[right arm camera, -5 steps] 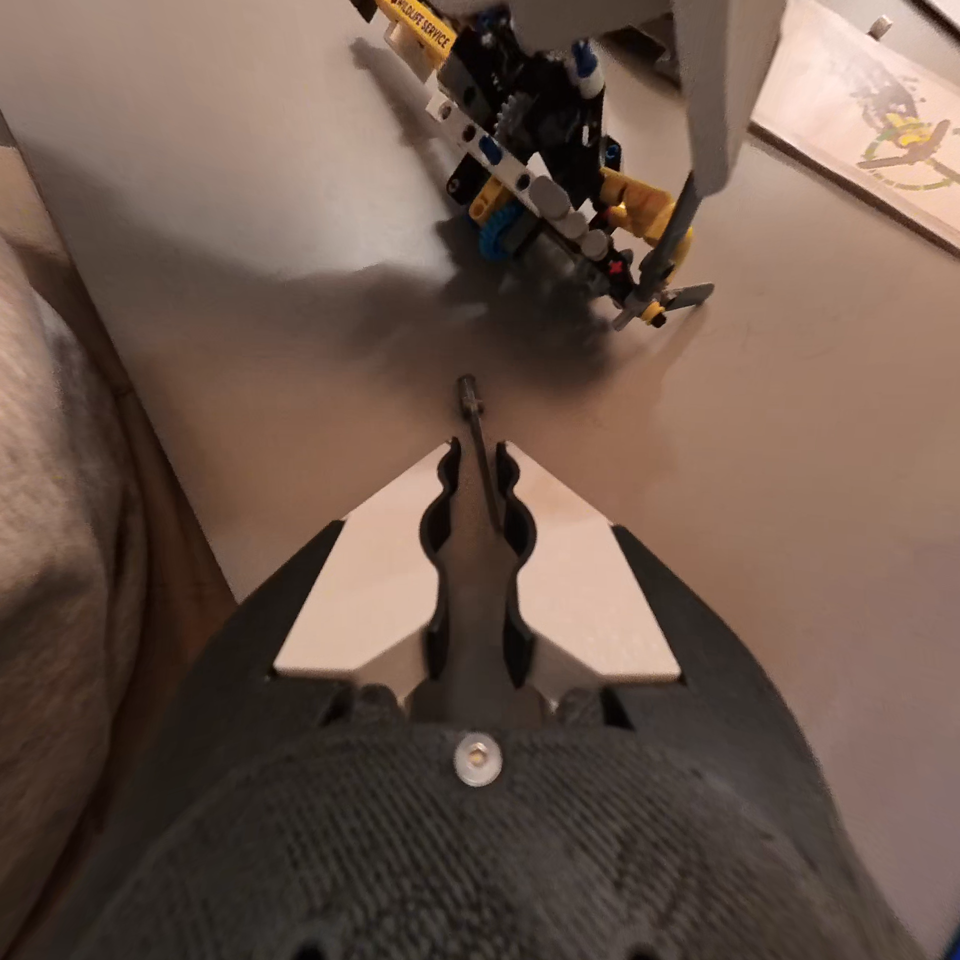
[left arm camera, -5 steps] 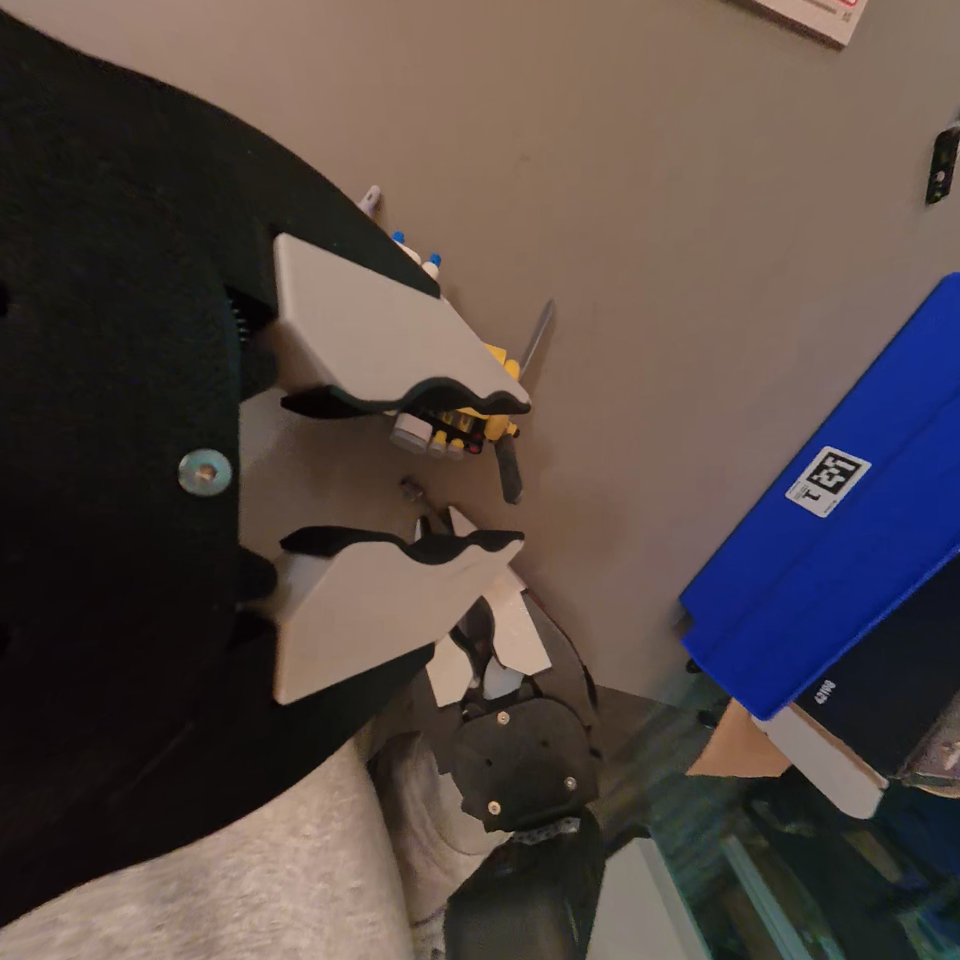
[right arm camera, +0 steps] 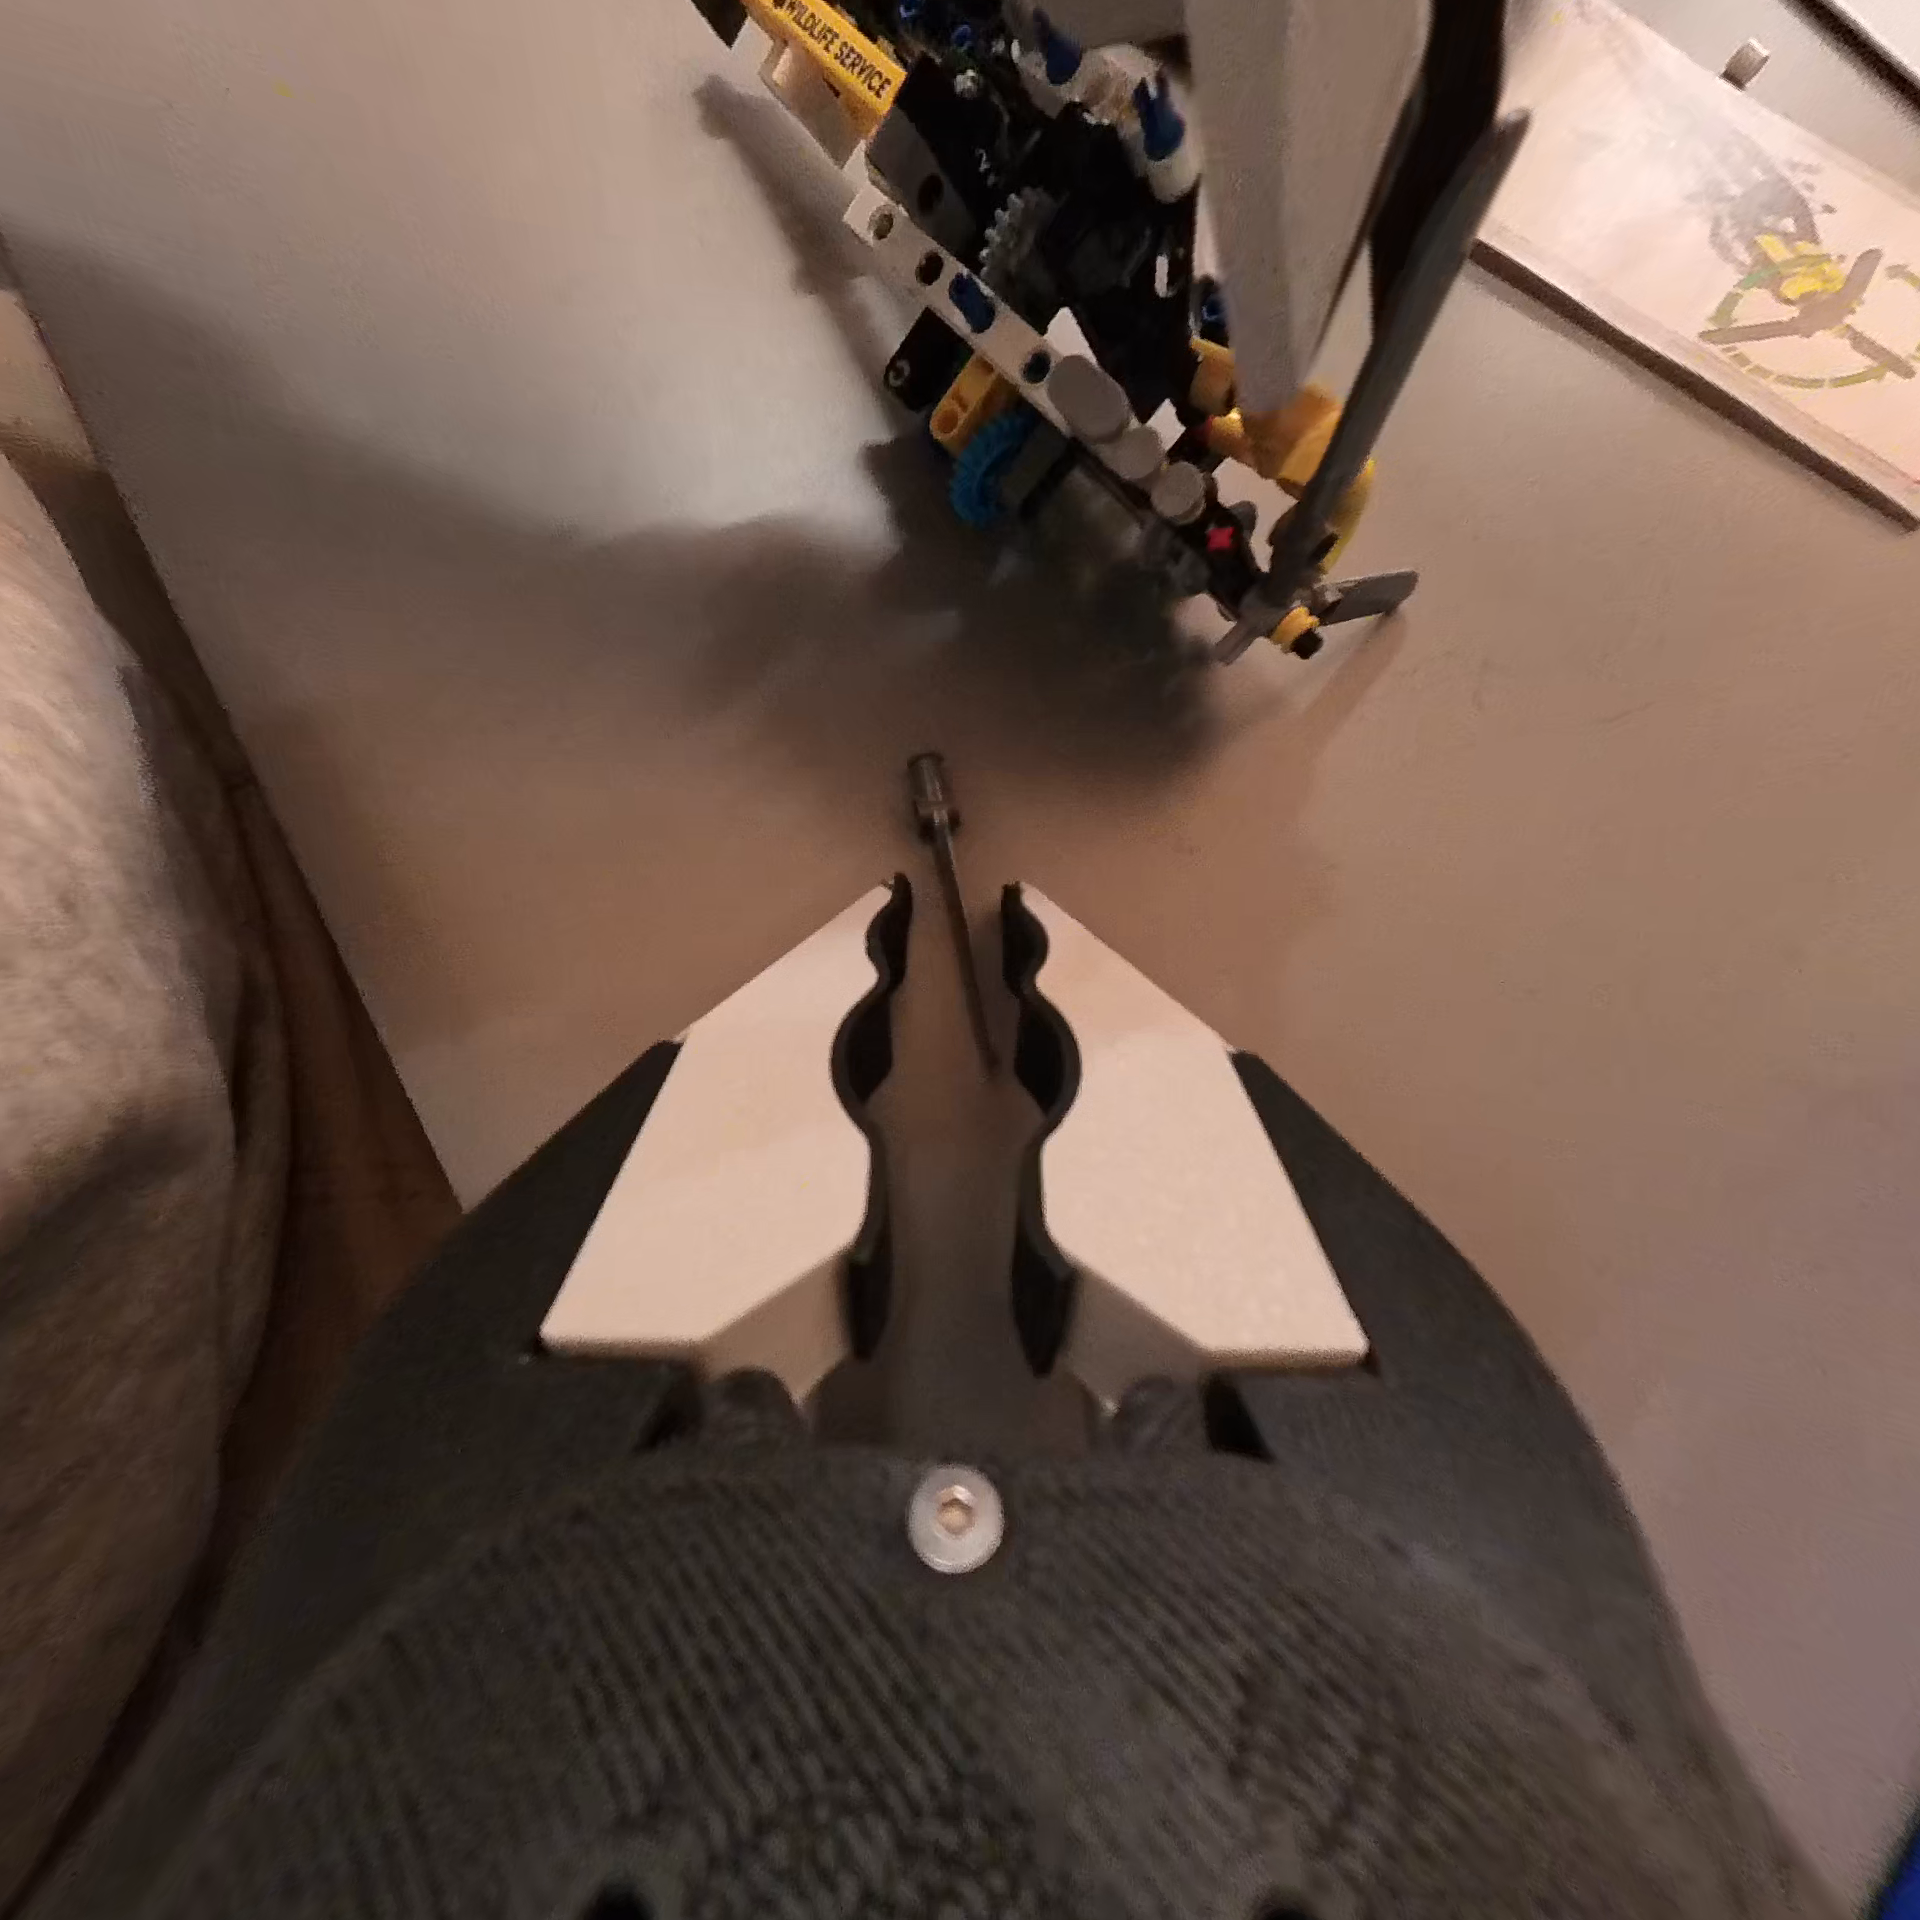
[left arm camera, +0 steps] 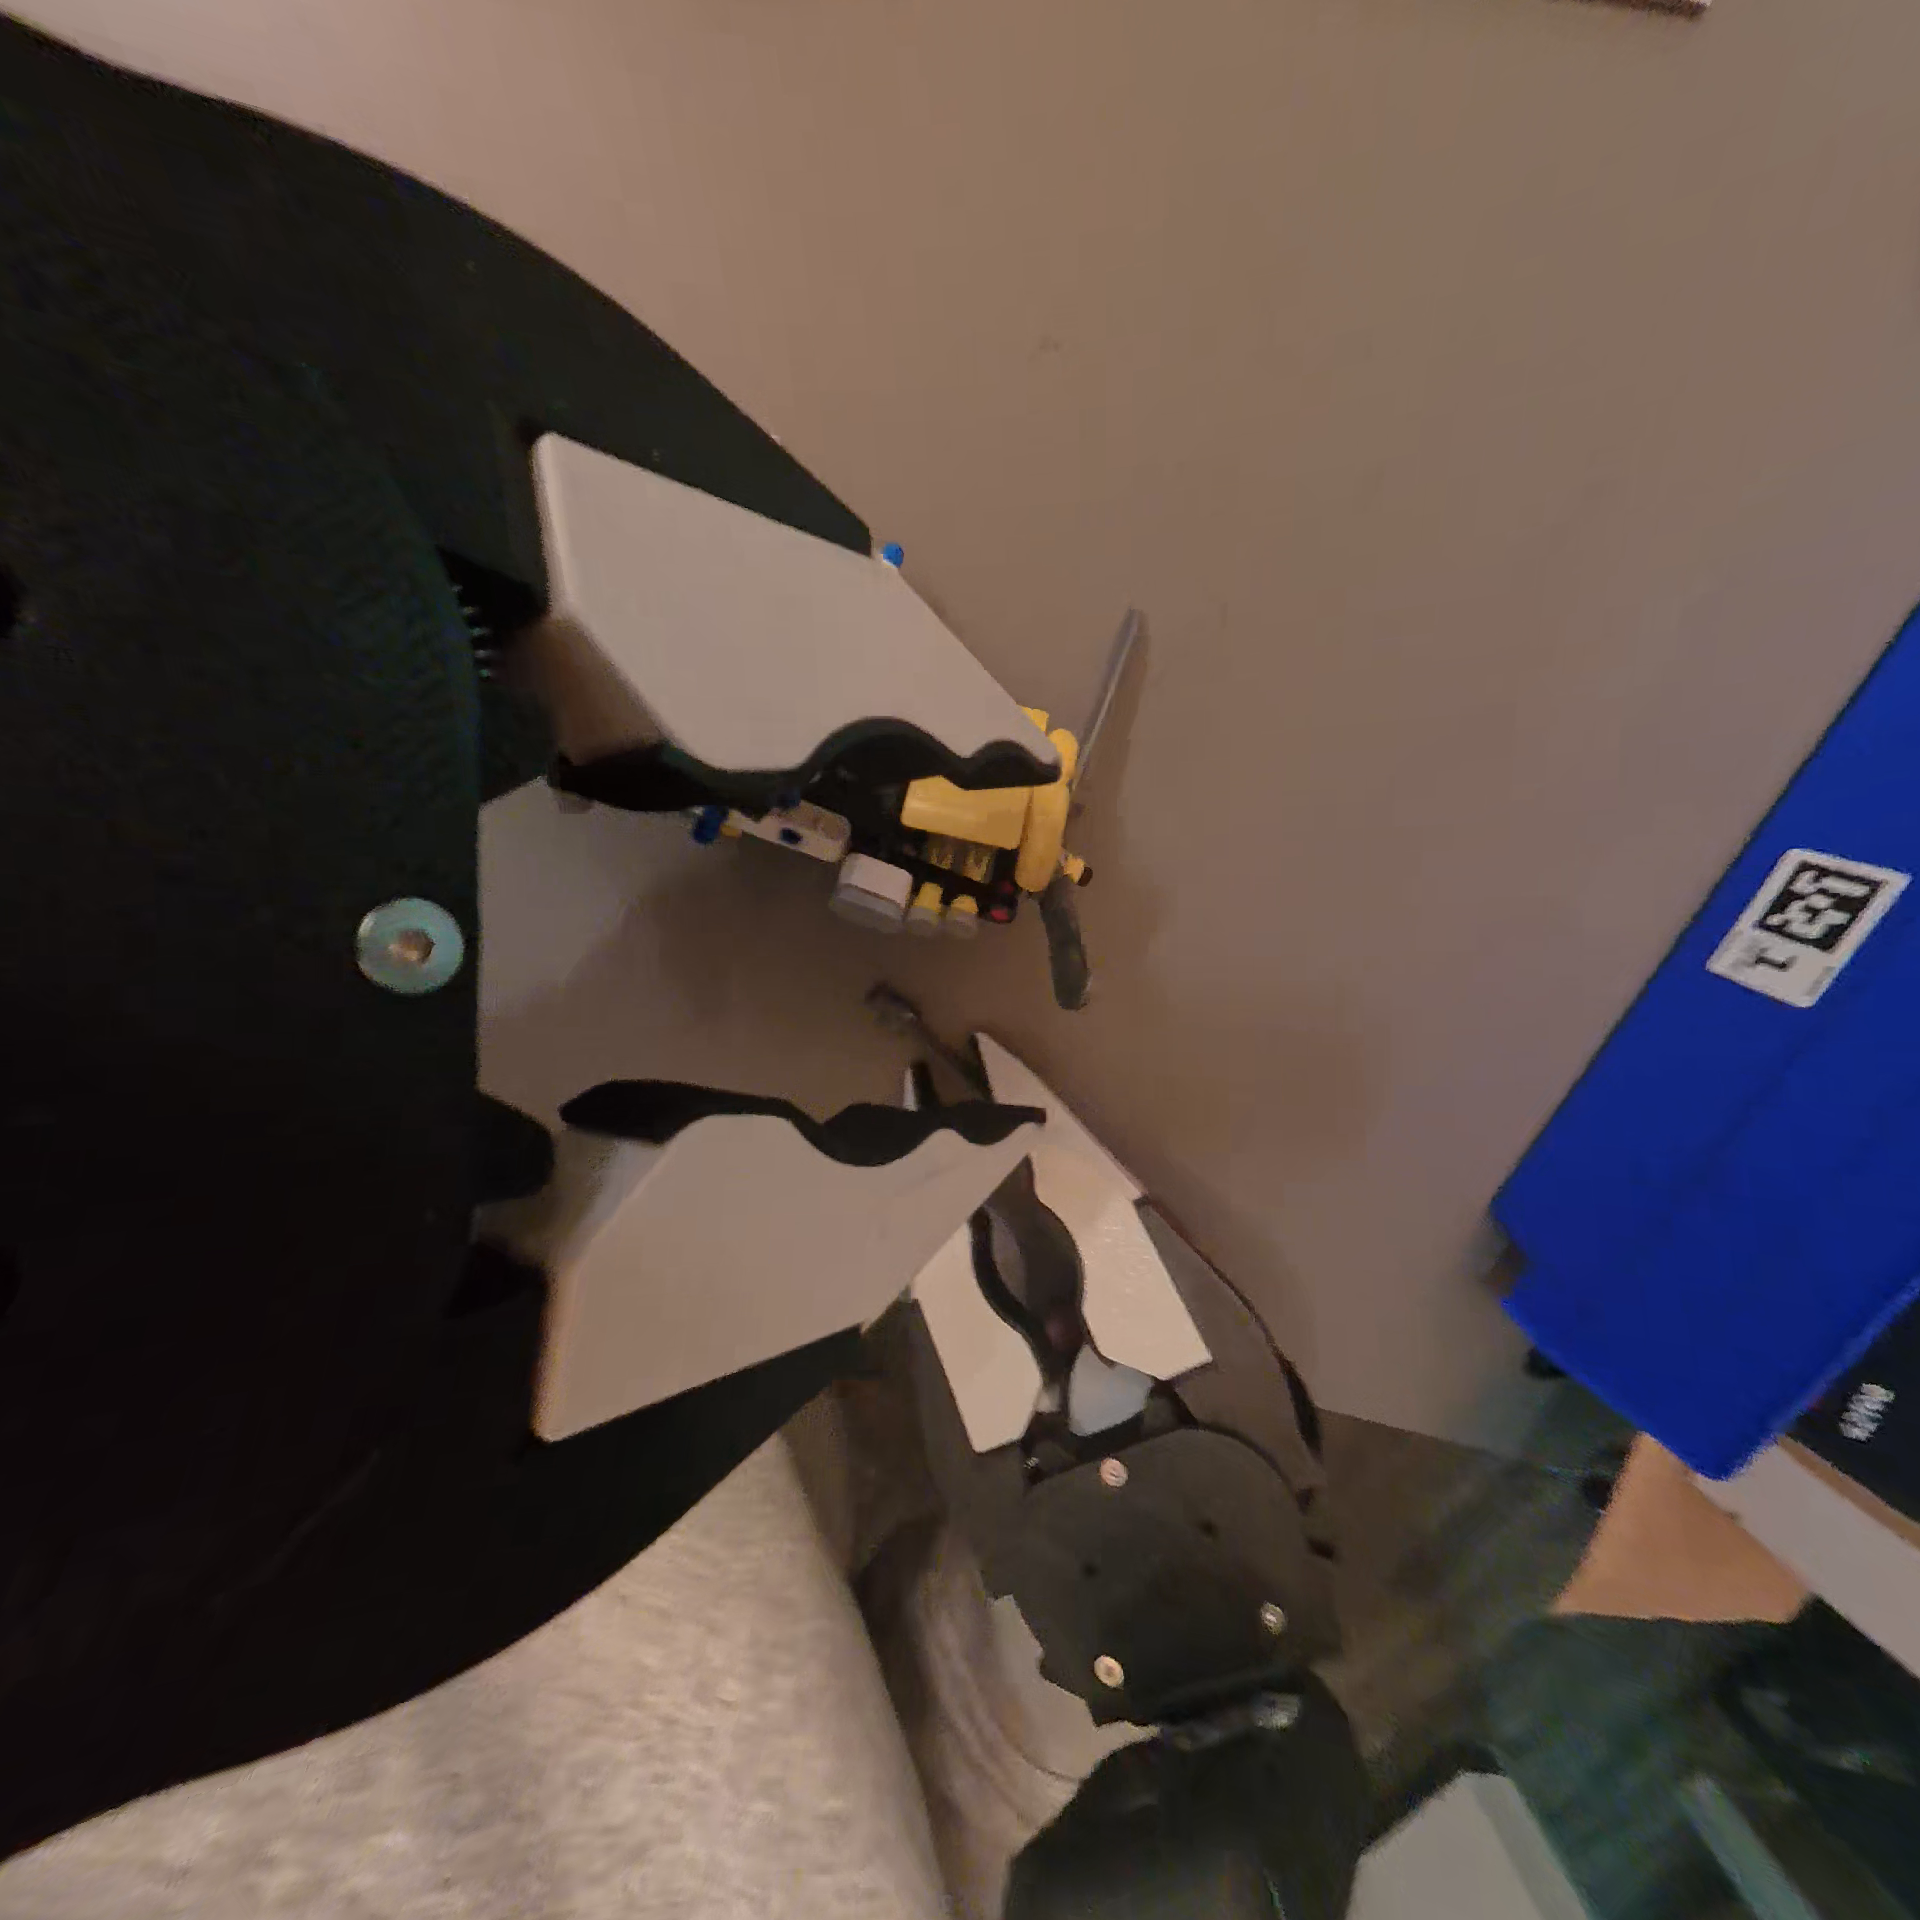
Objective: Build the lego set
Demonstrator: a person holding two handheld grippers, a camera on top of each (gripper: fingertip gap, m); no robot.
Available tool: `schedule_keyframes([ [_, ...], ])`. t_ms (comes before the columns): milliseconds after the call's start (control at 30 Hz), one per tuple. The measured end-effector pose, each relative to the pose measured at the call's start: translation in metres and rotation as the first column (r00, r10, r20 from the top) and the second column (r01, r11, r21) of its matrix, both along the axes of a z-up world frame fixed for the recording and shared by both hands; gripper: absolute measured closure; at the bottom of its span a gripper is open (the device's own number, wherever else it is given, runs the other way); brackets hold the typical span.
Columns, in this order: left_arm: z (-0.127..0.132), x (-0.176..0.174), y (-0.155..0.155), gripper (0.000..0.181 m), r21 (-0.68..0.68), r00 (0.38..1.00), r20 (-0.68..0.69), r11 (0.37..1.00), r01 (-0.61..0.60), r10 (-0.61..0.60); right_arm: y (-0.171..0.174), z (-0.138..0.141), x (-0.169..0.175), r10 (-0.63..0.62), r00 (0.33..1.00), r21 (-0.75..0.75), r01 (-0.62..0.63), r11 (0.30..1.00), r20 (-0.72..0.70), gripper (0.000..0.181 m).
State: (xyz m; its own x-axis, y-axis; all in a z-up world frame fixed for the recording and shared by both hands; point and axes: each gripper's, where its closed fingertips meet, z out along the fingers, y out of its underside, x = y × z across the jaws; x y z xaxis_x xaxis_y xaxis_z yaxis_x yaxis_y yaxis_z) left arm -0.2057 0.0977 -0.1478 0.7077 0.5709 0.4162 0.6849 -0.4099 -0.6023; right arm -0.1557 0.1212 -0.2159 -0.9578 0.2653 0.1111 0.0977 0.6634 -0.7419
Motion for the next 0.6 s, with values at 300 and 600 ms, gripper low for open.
schedule_keyframes([
  [300, -0.004, -0.001, 0.001, 0.110, -0.022, 0.987, 0.088, 0.990, 0.140, -0.137, -0.008, -0.001, 0.005, 0.034, 0.999, 0.023, -0.033, 0.999, -0.009, 0.181],
  [600, -0.033, -0.012, -0.011, 0.099, -0.133, 0.976, 0.154, 0.976, 0.175, -0.154, 0.005, 0.009, -0.041, -0.282, 0.959, -0.077, 0.283, 0.956, 0.031, 0.181],
])
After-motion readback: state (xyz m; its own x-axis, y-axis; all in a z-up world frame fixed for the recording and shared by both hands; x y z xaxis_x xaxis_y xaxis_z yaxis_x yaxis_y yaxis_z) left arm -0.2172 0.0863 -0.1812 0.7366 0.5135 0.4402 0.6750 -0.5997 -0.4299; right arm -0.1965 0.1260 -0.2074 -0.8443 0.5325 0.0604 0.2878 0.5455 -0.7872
